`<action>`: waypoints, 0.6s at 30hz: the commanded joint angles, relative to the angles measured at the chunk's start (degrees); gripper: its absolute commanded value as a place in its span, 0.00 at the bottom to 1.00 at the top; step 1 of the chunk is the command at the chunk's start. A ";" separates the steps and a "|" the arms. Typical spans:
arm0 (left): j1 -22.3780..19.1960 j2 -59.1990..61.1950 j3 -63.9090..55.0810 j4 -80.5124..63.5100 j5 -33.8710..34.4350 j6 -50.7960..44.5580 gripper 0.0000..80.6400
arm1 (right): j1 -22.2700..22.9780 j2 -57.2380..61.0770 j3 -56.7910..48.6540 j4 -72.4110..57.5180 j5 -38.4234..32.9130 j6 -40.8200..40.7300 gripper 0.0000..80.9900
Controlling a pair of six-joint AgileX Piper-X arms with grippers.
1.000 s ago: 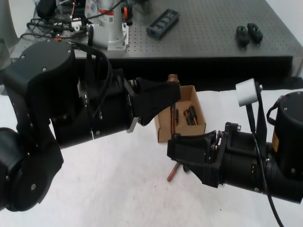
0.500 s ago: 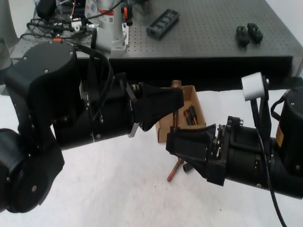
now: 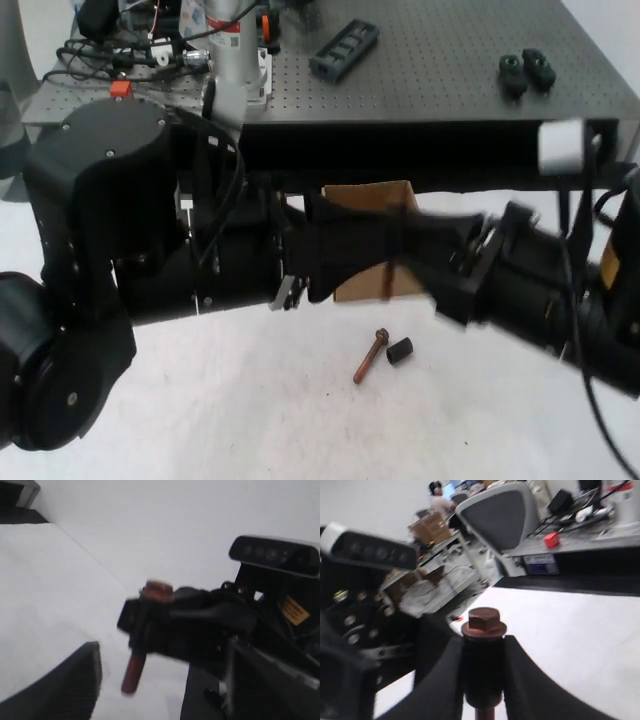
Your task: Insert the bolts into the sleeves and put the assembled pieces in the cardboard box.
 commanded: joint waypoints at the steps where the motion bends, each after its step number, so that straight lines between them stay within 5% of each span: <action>1: -0.22 -0.25 -0.32 3.60 -3.68 3.97 0.59 | -5.32 1.13 -3.72 2.26 2.41 -3.70 0.03; 8: -0.22 8.46 -7.43 19.50 -10.57 18.82 0.53 | -13.27 18.99 -21.58 19.53 2.42 -14.75 0.03; 18: -2.63 30.97 -31.44 46.43 -22.88 38.38 0.53 | -13.20 50.01 -53.08 42.30 7.53 -18.83 0.03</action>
